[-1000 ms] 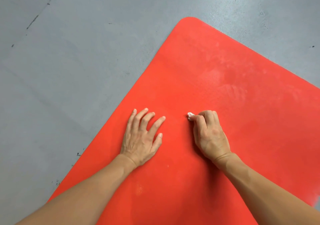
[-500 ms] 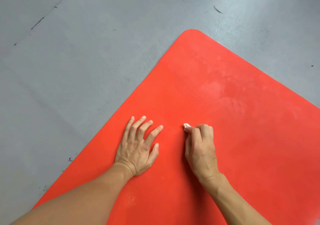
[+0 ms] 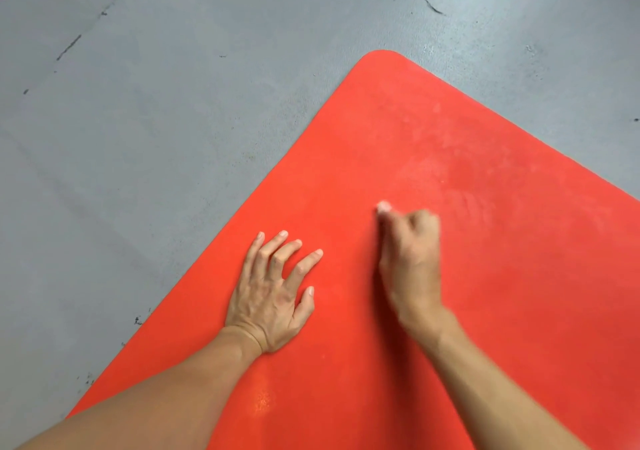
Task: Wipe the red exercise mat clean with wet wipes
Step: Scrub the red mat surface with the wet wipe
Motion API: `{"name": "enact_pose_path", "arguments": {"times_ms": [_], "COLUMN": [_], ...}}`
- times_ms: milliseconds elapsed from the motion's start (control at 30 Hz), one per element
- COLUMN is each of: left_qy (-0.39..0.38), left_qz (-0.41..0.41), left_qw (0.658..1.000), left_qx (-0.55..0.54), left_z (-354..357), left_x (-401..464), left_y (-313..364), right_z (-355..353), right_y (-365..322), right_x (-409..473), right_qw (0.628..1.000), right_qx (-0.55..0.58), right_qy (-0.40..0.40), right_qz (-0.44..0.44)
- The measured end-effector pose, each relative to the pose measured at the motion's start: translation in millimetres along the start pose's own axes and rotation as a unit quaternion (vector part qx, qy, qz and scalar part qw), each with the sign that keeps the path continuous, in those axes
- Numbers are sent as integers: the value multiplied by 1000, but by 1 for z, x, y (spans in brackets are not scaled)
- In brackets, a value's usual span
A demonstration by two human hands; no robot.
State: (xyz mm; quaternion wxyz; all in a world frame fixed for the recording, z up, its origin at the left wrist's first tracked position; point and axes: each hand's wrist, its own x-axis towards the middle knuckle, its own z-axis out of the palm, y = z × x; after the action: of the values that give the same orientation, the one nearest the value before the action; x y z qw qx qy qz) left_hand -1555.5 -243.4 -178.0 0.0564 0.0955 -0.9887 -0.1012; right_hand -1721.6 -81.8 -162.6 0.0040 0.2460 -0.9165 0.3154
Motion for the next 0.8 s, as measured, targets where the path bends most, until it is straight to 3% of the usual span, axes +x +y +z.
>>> {"name": "enact_pose_path", "arguments": {"times_ms": [100,167,233,300,367,433,533,600,667,733,800], "left_qy": [-6,-9,-8,-7,-9,-9,-7,-6,-7,-7,-6], "left_qz": [2,2,4,5,6,7,8,9,9,8,8], "left_qw": [1000,1000,1000,1000,1000,1000,1000,1000,1000,1000,1000], "left_qx": [-4,0,2,5,2,2,3,3,2,2,2], "left_z": [0,0,1,1,1,2,2,3,3,2,2], "left_x": [0,0,1,0,0,0,0,0,1,1,0], "left_y": [0,-1,-2,-2,-2,-2,-1,-2,-1,-1,-1], "right_z": [-2,-7,-12,-16,-10,1,6,2,1,-4,1], "right_y": [-20,-4,18,32,23,-4,-29,-17,4,22,18], "right_x": [-45,-21,18,54,53,20,-33,-17,20,61,70], "right_qw": [986,979,992,998,994,999,982,973,987,998,995], "right_qx": [33,28,-10,-34,-21,12,55,48,19,-19,-22], "right_qy": [-105,-103,-31,51,85,40,-103,-122,-56,41,82], "right_qz": [-124,-174,-122,-5,58,0,-150,-189,-147,-44,45]}}
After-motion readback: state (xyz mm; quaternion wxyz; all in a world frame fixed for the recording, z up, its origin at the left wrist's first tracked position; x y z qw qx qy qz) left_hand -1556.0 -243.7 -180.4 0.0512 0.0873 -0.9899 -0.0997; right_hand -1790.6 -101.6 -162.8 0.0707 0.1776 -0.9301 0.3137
